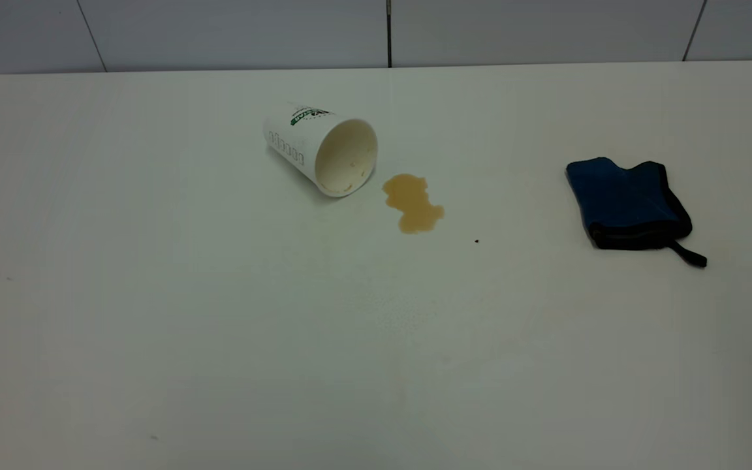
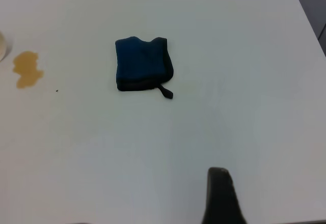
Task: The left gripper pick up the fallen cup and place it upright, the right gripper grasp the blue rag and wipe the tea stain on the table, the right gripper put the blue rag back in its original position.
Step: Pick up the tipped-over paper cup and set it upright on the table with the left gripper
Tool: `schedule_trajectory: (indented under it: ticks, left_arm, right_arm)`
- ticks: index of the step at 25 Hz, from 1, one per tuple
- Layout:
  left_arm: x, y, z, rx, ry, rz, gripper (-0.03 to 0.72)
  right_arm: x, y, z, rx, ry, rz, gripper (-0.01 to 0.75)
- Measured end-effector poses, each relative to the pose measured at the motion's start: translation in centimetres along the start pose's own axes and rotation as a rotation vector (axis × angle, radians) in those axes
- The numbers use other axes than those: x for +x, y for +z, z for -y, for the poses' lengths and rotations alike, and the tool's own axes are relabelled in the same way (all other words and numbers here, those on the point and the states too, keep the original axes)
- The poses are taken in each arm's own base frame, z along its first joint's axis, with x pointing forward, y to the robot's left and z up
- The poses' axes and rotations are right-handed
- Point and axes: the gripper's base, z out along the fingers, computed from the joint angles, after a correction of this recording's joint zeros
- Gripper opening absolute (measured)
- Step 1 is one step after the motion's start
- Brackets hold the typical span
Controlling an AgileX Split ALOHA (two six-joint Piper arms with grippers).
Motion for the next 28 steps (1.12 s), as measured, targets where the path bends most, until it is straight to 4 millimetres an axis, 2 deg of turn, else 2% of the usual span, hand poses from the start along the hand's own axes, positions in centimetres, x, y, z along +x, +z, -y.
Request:
schedule_trajectory:
  ticks: [22,25,28]
  left_arm:
    - [-0.2,0.1,0.0,0.000,0.001,-0.013,0.547]
    - [-1.7,0.7,0.0,0.005,0.008,-0.044,0.547]
    - [-4.4,2.2,0.6,0.062,0.076,-0.069,0.554]
  right_arm:
    - [0.0,0.0,0.0,0.000,0.000,0.000,0.540]
    - [0.0,0.0,0.0,0.000,0.000,0.000,0.540]
    - [0.0,0.0,0.0,0.000,0.000,0.000,0.540]
